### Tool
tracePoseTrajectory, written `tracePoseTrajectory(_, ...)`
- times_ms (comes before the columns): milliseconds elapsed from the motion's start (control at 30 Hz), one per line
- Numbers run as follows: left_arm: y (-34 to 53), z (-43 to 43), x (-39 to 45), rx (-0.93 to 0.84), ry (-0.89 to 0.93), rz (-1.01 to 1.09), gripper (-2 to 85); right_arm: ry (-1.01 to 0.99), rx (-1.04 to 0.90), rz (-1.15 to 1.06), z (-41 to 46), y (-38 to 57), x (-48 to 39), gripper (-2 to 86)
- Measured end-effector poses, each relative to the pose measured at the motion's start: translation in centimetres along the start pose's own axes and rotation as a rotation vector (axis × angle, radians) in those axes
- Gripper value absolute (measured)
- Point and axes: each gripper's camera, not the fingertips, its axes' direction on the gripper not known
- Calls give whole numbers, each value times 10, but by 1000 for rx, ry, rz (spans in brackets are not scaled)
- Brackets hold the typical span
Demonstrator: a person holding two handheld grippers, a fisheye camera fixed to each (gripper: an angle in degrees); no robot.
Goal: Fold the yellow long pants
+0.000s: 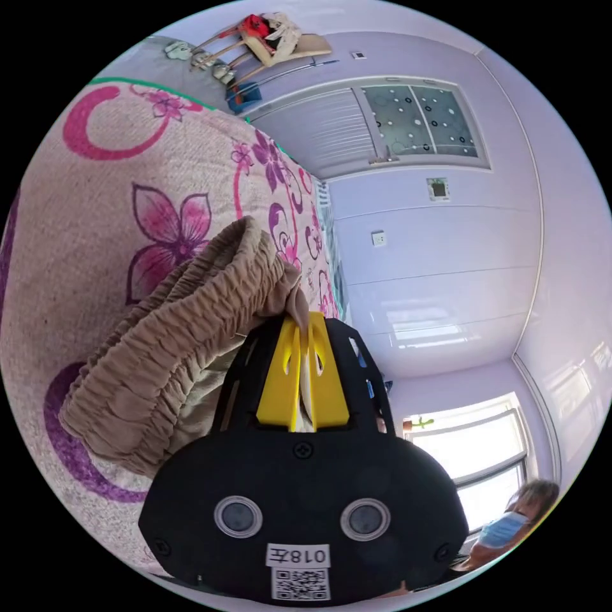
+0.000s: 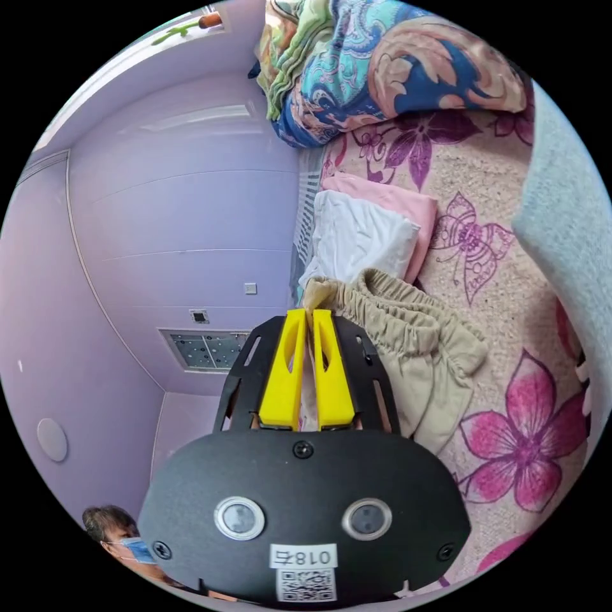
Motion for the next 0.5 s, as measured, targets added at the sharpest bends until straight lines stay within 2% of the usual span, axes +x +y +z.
tracePoseTrajectory(100, -19, 2, 17, -16, 55, 47, -5, 23, -28, -65, 16, -15, -43, 18)
tracePoseTrajectory(200, -46, 16, 16, -6, 96, -17, 8, 130, -40, -79, 37, -36, -77, 30)
tracePoseTrajectory(333, -72, 57, -9, -7, 199, -179, 131, 198, -135, -40, 75, -54, -96, 76)
tracePoseTrajectory(400, -78, 70, -2, -78, 221, -178, 146, 228, -171, -35, 78, -55, -107, 87)
tracePoseTrajectory(500, -86, 77, 44, -238, 207, -40, 155, 228, -217, -84, 68, -56, -139, 108)
